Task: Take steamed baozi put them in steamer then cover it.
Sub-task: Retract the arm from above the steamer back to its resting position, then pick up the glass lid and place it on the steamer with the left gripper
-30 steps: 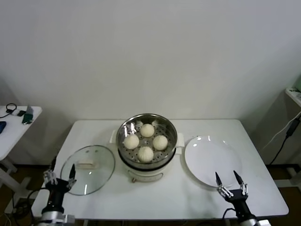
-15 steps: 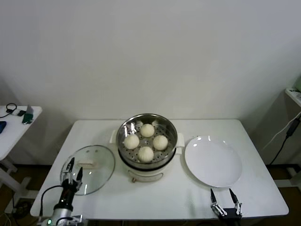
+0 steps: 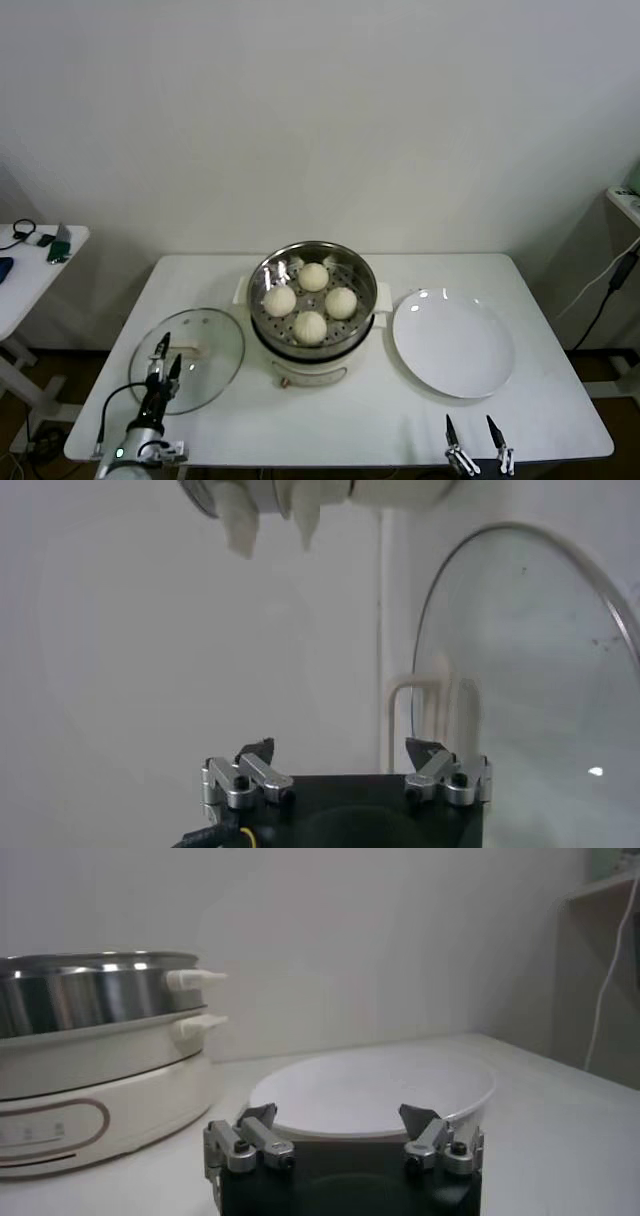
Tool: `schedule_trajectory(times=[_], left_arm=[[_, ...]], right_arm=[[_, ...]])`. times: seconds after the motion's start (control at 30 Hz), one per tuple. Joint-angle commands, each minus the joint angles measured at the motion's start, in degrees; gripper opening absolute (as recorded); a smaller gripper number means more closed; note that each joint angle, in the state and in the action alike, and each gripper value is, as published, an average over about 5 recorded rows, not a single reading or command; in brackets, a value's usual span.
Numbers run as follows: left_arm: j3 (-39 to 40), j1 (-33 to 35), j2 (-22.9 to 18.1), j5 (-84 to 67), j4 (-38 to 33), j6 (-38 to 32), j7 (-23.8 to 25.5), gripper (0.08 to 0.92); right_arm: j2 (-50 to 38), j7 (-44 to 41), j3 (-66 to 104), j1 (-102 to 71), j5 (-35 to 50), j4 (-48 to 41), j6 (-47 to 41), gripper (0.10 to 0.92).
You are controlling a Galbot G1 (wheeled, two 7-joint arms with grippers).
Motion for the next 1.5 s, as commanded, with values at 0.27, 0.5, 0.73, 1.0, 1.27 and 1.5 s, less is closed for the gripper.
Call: schedule_trajectory(times=[0.27, 0.5, 0.73, 1.0, 1.27, 1.5], left_arm=[[0.79, -6.82, 1.64, -0.46, 7.30, 1.47, 1.04, 0.823], [1.20, -6.96, 0.92, -0.87, 8.62, 1.40, 0.89, 0.763], [1.67, -7.35, -0.13, -0.31, 8.89, 1.59, 0.42, 0.566], [1.52, -7.45, -0.10, -0.15, 8.77, 1.98, 0.57, 0.332], [1.47, -5.80, 0.79, -3.67, 1.53, 3.74, 1.16, 0.144], [1.70, -2.82, 9.13, -16.98, -14.73, 12.87, 9.41, 0.140]], right_arm=[[1.28, 0.54, -0.44, -1.25, -1.30, -0.23, 1.66, 0.823], [2.08, 0.79, -0.64, -1.04, -1.86, -0.59, 2.21, 0.823], [2.83, 1.09, -1.37, -1.14, -2.26, -0.49, 2.37, 0.823], [3.13, 1.45, -1.78, -1.53, -2.24, -1.15, 3.18, 0.823], [3.40, 1.82, -1.58, -1.59, -2.60, -0.81, 3.34, 0.823], [3.48, 3.34, -1.04, -1.90, -4.97, -0.39, 2.71, 0.823]])
